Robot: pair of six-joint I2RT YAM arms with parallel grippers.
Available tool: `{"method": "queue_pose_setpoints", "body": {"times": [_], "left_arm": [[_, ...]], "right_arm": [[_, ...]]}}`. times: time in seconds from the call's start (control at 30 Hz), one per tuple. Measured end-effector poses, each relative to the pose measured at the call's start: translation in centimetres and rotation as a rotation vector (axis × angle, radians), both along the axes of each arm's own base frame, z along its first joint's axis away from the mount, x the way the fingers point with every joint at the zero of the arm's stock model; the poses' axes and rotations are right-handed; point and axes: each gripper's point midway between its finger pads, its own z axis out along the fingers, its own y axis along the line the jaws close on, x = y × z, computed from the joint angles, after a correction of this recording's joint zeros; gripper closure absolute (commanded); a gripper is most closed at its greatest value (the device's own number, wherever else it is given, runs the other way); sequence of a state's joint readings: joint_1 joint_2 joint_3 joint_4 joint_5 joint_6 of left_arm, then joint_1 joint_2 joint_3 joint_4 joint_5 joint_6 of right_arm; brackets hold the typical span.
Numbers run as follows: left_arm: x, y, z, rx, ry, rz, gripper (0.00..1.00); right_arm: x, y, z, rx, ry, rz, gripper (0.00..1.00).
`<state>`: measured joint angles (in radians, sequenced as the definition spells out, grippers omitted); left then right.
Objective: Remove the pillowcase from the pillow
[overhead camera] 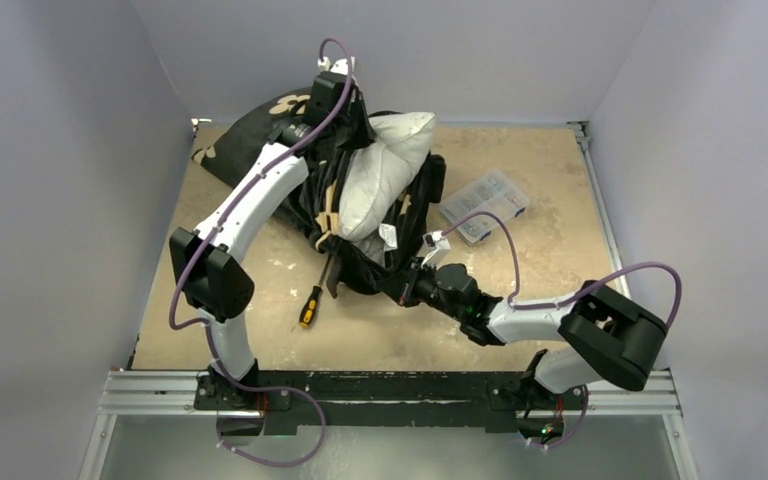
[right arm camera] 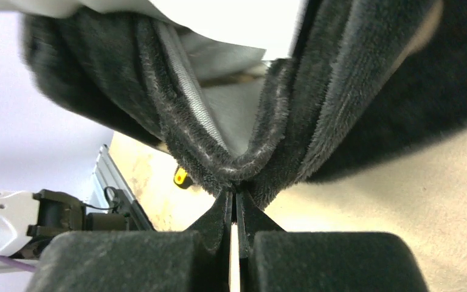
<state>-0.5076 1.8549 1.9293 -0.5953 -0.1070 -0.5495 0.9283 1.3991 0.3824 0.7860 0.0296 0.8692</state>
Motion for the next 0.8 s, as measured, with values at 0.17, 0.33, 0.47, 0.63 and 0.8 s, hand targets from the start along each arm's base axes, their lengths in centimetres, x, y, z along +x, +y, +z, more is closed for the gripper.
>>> {"method": "queue_pose_setpoints", "body": {"times": [0.17, 0.33, 0.47, 0.63, 0.8], "left_arm": [[0.2, 0.6, 2.5, -0.069, -0.005, -0.020, 1.00], [-1.5, 0.1, 4.6, -0.144, -0.010, -0.101, 1.00], [-5.6, -0.1, 4.4, -0.202, 0.010, -0.192, 1.00], [-11.0, -0.5, 3.8, -0.252, 0.030, -0.303, 1.00], [-13.2, -1.1, 4.5, -0.277, 0.021, -0.371, 1.00]], "right_arm": [[0.0, 0.0, -1.9, -0.022, 0.061, -0.018, 1.00], [0.2, -0.4, -2.3, -0.009, 0.114, -0.066, 1.00], [0.5, -1.2, -2.3, -0.024, 0.153, -0.123, 1.00], [2.8, -1.2, -0.2, -0.031, 0.141, -0.216, 1.00], [8.5, -2.9, 1.9, -0.007, 0.084, -0.327, 0.96]]}}
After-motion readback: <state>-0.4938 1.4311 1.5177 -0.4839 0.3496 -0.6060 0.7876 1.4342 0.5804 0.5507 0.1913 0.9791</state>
